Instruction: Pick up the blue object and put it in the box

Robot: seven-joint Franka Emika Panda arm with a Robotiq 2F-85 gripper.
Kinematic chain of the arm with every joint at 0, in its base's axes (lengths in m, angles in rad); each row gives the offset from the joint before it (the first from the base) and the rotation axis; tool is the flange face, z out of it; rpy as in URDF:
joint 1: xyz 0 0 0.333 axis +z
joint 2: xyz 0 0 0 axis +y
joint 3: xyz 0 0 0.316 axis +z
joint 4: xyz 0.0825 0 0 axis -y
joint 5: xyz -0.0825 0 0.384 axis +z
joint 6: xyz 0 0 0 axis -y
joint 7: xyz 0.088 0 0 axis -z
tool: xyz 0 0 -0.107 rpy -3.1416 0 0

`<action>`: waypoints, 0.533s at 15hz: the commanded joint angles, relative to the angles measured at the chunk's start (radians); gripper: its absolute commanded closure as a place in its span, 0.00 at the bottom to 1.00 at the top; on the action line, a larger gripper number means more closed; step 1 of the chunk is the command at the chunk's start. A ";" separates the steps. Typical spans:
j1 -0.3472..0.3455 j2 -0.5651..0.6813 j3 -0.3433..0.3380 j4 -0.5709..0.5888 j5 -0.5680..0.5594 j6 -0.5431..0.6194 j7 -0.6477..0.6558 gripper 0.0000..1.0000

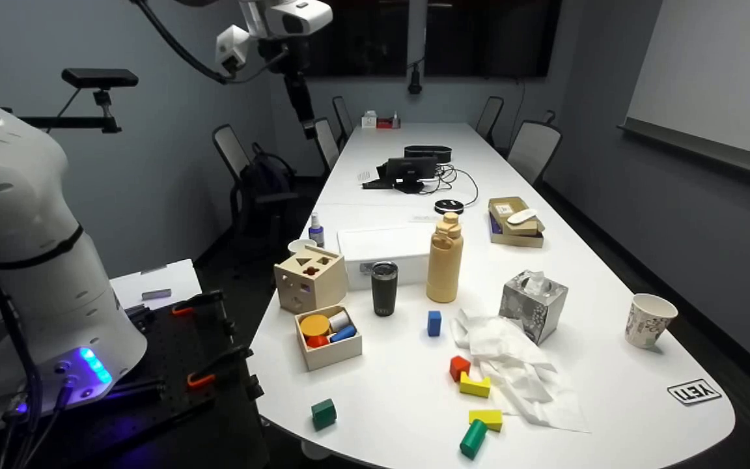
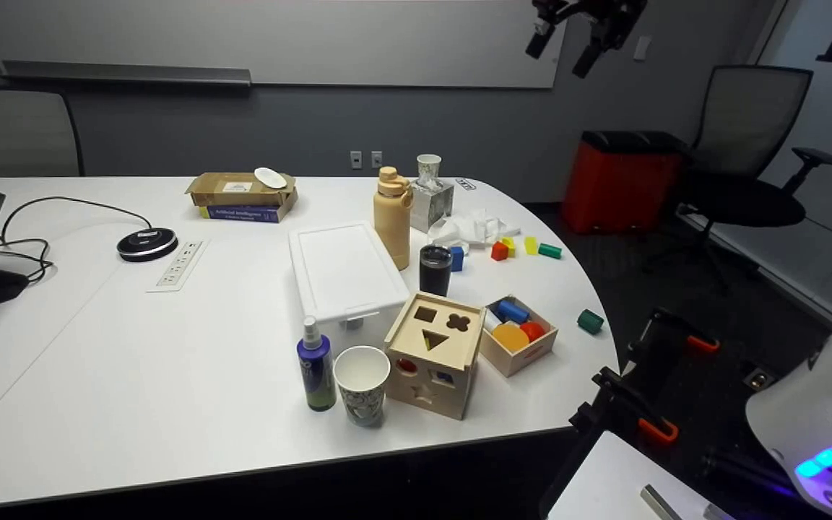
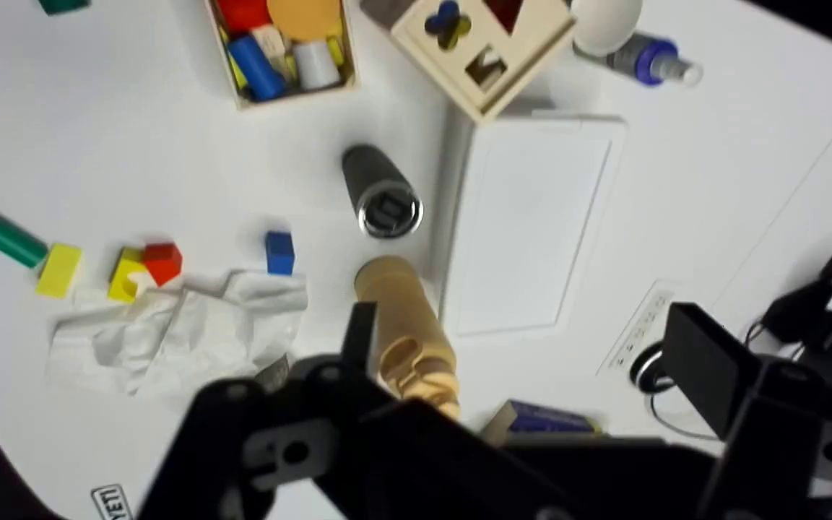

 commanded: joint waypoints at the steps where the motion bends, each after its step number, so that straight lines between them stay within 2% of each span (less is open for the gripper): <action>1: -0.046 0.230 0.017 0.083 -0.004 0.291 0.065 0.00; 3: -0.068 0.356 0.026 0.107 -0.022 0.474 0.117 0.00; 5: -0.107 0.492 0.035 0.159 -0.075 0.597 0.183 0.00; 8: -0.192 0.703 0.046 0.265 -0.286 0.667 0.368 0.00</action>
